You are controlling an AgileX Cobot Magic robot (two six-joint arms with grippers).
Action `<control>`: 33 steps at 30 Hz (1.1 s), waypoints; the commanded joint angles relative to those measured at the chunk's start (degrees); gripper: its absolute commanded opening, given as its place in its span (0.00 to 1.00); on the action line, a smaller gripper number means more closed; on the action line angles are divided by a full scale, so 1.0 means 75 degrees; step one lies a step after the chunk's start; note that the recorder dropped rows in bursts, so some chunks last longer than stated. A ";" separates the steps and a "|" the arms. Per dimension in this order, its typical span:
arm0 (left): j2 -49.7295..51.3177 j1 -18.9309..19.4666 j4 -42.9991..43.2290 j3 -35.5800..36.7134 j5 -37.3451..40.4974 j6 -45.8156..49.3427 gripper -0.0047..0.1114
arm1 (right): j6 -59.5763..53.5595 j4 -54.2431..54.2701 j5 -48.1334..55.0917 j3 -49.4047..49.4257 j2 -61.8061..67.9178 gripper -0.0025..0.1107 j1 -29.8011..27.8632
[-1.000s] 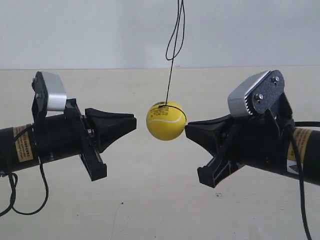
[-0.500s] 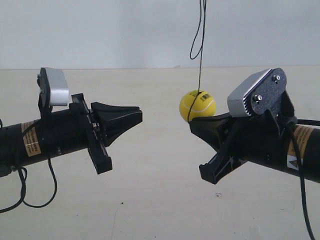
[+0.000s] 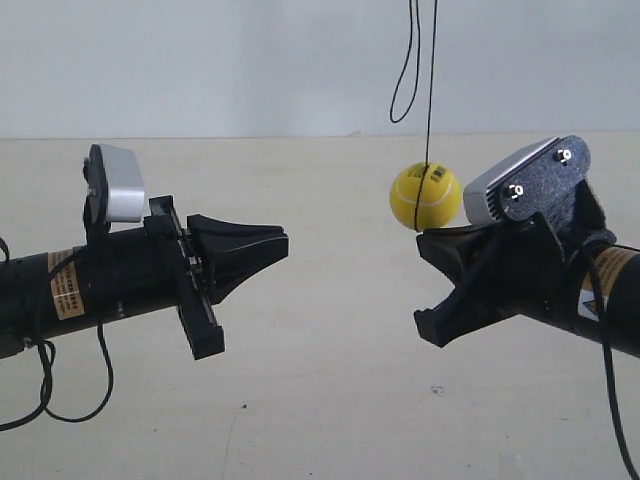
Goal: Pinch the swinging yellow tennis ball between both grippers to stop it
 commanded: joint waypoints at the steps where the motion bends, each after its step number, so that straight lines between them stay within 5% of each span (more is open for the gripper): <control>1: 0.0013 -0.0040 0.0061 -0.0039 0.0038 0.0017 0.08 | -0.0042 0.0058 -0.0010 -0.0033 -0.0065 0.02 -0.0003; 6: 0.0013 -0.0040 0.0061 -0.0039 0.0038 0.0017 0.08 | 0.0504 -0.0072 -0.0138 -0.0033 -0.0065 0.02 0.0013; 12: 0.0013 -0.0084 0.0627 -0.0039 0.0009 -0.0324 0.08 | 0.2140 -0.1922 -0.0935 -0.0033 -0.0065 0.02 0.0646; 20: 0.0013 -0.0734 0.0880 -0.0059 0.0009 -0.0446 0.08 | 0.2351 -0.1948 -0.0935 -0.0033 -0.0065 0.02 0.1004; 33: 0.0013 -0.0735 0.0786 -0.0059 0.0132 -0.0351 0.08 | 0.2217 -0.1919 -0.0697 -0.0033 -0.0065 0.02 0.1004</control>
